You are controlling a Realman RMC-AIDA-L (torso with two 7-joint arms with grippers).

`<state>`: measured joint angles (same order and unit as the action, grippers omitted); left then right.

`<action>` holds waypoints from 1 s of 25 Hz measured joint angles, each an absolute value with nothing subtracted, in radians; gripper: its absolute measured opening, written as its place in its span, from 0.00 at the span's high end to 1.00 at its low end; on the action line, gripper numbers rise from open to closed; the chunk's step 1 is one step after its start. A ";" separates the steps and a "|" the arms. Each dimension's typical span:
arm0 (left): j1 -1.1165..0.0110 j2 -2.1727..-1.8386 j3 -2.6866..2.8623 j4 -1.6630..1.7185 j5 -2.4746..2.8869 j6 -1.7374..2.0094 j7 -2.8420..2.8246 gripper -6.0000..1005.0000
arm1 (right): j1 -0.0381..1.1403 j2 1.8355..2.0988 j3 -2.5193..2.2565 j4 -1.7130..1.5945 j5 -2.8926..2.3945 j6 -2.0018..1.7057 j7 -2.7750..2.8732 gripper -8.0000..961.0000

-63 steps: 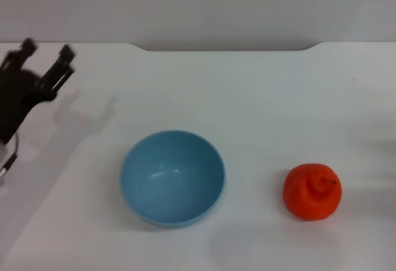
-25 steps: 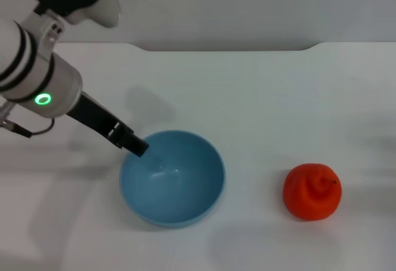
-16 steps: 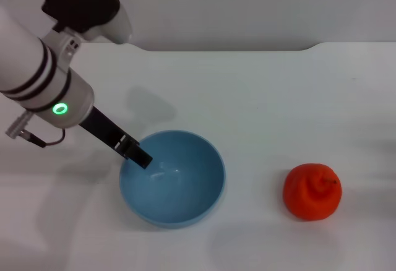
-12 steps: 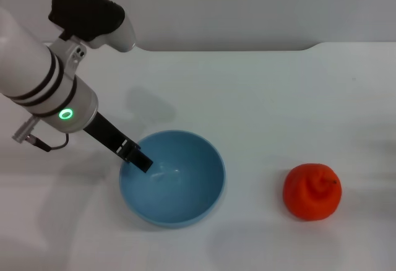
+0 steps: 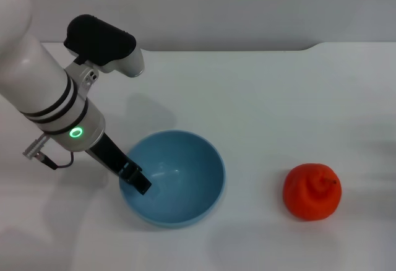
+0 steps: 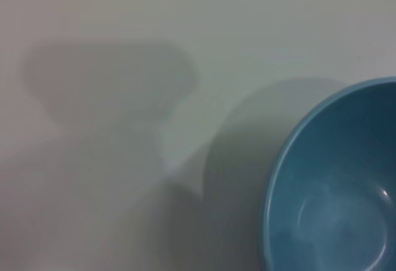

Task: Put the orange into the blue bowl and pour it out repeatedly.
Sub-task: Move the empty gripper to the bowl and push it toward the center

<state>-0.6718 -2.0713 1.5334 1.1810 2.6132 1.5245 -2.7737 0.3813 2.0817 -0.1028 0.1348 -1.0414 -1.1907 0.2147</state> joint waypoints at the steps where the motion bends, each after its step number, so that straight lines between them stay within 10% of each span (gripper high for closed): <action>1: -0.675 -2.071 1.534 1.177 2.612 1.526 -2.773 0.35 | 0.382 2.082 -0.103 0.137 -1.041 -1.191 0.215 0.47; 25: -0.681 -2.068 1.531 1.174 2.611 1.528 -2.771 0.91 | 0.418 2.080 -0.111 0.177 -1.049 -1.192 0.215 0.48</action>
